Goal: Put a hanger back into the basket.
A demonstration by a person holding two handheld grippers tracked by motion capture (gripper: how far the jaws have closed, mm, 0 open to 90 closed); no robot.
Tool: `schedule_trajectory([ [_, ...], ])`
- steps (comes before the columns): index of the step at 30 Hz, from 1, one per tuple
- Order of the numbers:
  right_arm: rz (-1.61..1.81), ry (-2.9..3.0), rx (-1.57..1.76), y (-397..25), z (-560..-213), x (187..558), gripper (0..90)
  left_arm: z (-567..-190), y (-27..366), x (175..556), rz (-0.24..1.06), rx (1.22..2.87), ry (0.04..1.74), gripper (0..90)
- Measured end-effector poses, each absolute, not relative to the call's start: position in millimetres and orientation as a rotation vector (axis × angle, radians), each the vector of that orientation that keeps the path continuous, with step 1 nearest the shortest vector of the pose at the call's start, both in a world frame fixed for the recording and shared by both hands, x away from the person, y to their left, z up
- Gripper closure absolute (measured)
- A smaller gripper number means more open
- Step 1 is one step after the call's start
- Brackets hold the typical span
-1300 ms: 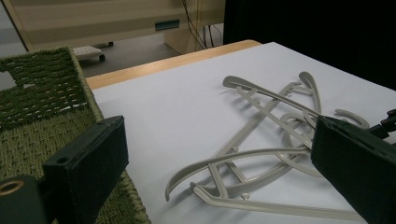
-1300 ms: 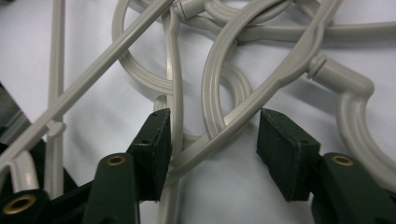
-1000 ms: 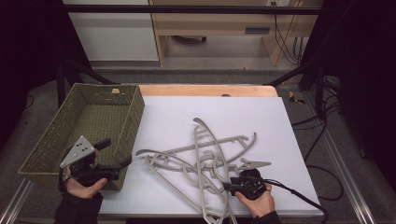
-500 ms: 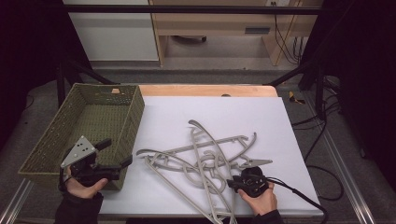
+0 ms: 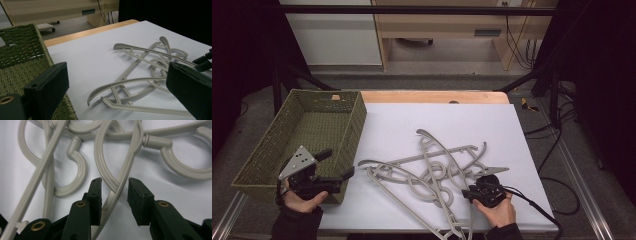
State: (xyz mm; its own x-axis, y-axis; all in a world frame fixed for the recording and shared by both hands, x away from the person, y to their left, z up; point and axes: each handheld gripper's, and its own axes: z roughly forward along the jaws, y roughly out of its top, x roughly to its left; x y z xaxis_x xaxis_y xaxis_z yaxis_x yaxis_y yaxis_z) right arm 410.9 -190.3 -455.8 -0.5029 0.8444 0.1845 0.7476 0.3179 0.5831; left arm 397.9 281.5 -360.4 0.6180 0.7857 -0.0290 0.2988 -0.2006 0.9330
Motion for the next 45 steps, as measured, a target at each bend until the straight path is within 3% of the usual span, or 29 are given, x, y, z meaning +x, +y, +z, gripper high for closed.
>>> schedule_trajectory([
  [28,0.745,2.442,1.540,-197.7,-450.6,416.9,75.5,-360.7,279.5,398.0,0.571,1.786,0.879,4.3],
  [45,0.860,2.376,1.506,-223.9,-433.6,413.2,81.8,-360.6,278.4,397.8,0.570,1.790,0.876,4.4],
])
